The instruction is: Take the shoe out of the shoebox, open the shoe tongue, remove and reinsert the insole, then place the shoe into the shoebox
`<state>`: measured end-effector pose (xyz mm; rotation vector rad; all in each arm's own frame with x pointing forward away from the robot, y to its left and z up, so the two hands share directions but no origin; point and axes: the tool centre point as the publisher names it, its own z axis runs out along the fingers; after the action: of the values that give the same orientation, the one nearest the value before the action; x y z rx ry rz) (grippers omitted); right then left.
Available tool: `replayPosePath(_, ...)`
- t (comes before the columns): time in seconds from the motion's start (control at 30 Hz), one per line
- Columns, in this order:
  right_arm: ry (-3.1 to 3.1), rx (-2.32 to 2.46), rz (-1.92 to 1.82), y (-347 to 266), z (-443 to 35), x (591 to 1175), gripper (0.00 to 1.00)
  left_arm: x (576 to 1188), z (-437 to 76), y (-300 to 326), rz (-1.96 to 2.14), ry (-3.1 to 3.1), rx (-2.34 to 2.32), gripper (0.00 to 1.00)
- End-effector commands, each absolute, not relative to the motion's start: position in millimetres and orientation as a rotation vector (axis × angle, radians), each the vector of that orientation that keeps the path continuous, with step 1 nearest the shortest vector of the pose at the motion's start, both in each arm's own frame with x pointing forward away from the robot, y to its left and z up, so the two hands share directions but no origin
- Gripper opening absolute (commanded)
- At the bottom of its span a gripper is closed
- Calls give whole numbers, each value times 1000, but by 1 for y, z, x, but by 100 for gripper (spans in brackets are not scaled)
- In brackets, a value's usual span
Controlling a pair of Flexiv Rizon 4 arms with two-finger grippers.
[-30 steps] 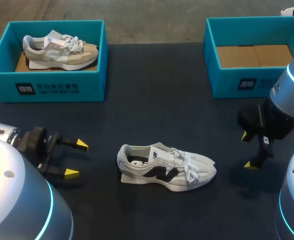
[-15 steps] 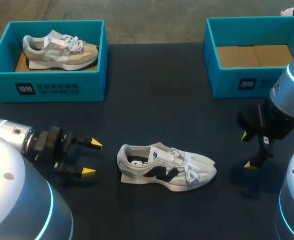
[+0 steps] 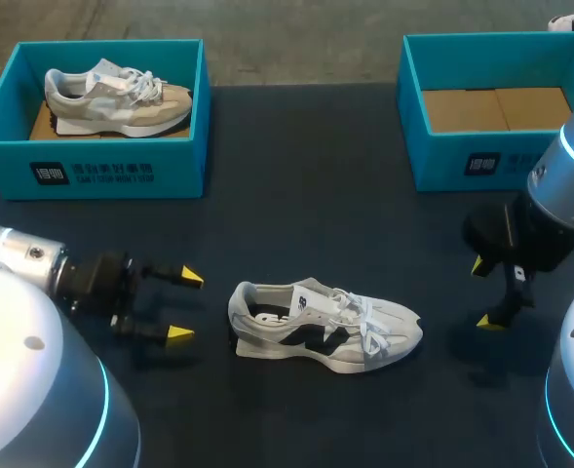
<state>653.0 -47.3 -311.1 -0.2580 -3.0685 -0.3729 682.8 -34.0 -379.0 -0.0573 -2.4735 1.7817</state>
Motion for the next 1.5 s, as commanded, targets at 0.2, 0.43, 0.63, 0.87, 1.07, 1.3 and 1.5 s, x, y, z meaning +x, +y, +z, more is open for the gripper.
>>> replayPosePath(0.2,-3071,-257,-373,-48,-312,652,100,690,-403,-48,1844,-2361,-50,100)
replayPosePath(0.43,-3071,-257,-373,-48,-312,652,100,696,-406,-60,1874,-2360,-45,100)
replayPosePath(0.63,-3071,-257,-373,-48,-312,652,100,697,-409,-70,1877,-2334,-29,100)
replayPosePath(0.87,-3071,-257,-373,-48,-312,652,100,691,-411,-79,1865,-2314,-50,100)
replayPosePath(1.07,-3071,-257,-373,-48,-312,652,100,690,-414,-86,1852,-2306,-57,100)
replayPosePath(1.3,-3071,-257,-373,-48,-312,652,100,687,-413,-94,1856,-2297,-64,100)
replayPosePath(1.5,-3071,-257,-373,-48,-312,652,100,684,-413,-101,1852,-2301,-83,100)
